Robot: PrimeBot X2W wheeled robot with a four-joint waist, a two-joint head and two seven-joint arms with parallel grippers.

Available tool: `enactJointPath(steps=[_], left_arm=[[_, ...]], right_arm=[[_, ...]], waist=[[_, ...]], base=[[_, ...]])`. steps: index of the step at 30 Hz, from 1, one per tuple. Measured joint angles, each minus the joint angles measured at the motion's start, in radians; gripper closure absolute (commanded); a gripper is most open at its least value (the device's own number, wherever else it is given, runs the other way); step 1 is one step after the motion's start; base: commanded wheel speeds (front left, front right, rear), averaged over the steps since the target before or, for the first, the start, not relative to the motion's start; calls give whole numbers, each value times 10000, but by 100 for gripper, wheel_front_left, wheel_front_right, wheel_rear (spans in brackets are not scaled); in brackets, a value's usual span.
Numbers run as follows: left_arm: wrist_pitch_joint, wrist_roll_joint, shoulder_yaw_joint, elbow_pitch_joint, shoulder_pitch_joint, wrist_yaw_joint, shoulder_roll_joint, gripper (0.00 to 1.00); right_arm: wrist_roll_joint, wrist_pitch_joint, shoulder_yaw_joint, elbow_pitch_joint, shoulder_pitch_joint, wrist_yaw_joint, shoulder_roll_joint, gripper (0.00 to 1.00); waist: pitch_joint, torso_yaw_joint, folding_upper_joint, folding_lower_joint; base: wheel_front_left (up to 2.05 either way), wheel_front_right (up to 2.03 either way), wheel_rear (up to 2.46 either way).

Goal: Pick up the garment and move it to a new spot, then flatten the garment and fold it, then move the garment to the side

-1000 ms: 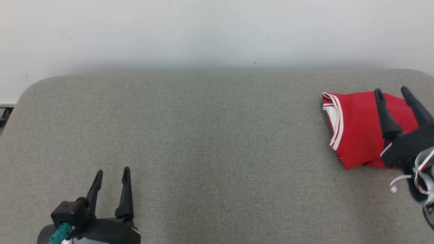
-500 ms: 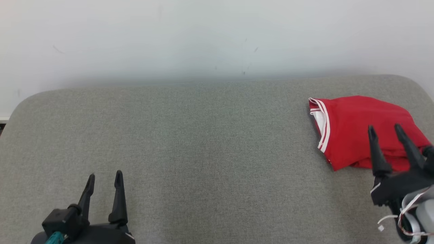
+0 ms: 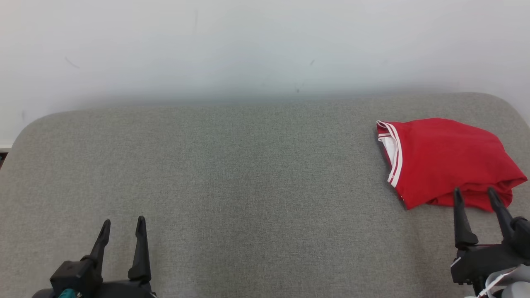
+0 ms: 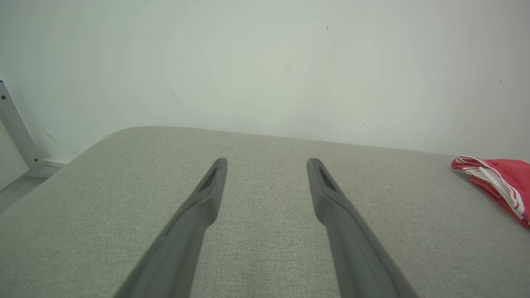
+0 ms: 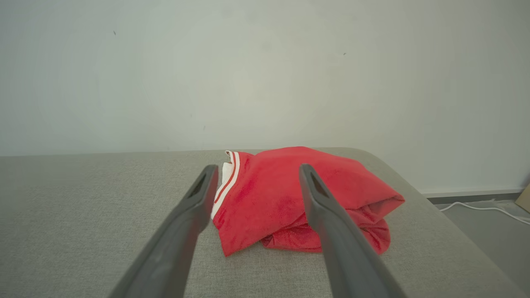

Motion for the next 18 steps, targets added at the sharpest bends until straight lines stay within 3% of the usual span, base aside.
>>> enactJointPath(steps=[7, 18], left_arm=[[94, 73, 109, -201, 305, 8, 79, 0], [345, 343, 205, -439, 346, 8, -12, 0]], right_arm=[[-865, -2, -865, -439, 447, -2, 428, 0], [-1312, 207, -1103, -1003, 593, -2, 884, 0]], waist=[[2, -32, 0, 0], [105, -28, 0, 1]], base=[[0, 0, 0], [0, 0, 0]])
